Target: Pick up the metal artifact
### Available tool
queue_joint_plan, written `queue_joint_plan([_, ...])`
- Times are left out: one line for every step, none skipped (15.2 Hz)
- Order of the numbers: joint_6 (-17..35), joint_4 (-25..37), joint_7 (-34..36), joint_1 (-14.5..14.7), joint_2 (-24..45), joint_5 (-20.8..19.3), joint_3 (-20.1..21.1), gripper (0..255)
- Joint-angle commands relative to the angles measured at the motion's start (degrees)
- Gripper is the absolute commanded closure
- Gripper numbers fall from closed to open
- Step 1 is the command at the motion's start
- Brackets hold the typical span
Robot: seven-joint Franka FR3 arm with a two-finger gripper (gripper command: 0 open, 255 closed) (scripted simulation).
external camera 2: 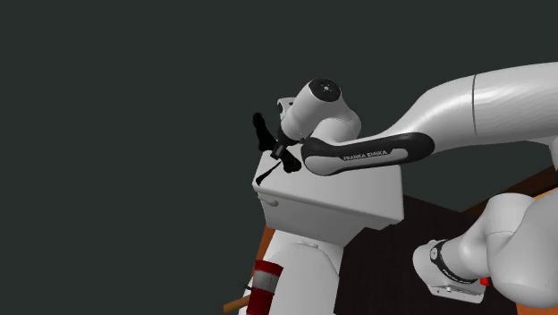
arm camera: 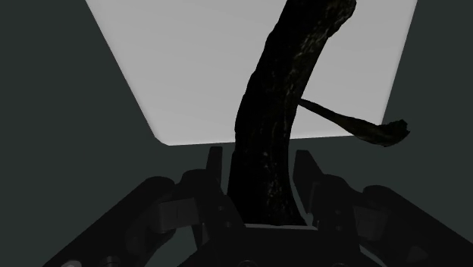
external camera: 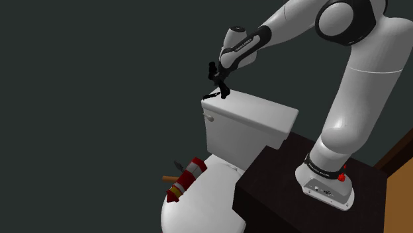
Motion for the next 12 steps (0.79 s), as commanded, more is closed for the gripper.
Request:
queue_joint_plan([0.04,-0.02,-0.01,0.00,0.01,0.00,0.00,255])
queue_joint_plan([0.04,-0.02,-0.02,0.00,0.01,0.01,0.00,255])
queue_joint_plan([0.03,-0.02,-0.02,-0.01,0.01,0.01,0.00,255])
queue_joint_plan([0.04,-0.02,-0.02,0.00,0.01,0.01,0.00,255])
queue_joint_plan([0.04,-0.02,-0.02,0.00,0.01,0.01,0.00,255])
queue_joint_plan([0.04,-0.02,-0.02,-0.01,0.01,0.01,0.00,255])
queue_joint_plan([0.04,-0.02,-0.02,-0.01,0.01,0.01,0.00,255])
queue_joint_plan([0.07,0.00,-0.02,0.00,0.06,0.01,0.00,255])
queue_joint_plan([-0.65,0.28,0.03,0.01,-0.38,-0.07,-0.02,255])
queue_joint_plan([-1.36,0.57,0.08,0.03,-0.81,-0.14,-0.03,255])
queue_joint_plan([-2.09,0.89,0.12,0.04,-1.21,-0.21,-0.04,255])
queue_joint_plan([-2.81,1.21,0.16,0.06,-1.61,-0.28,-0.06,255])
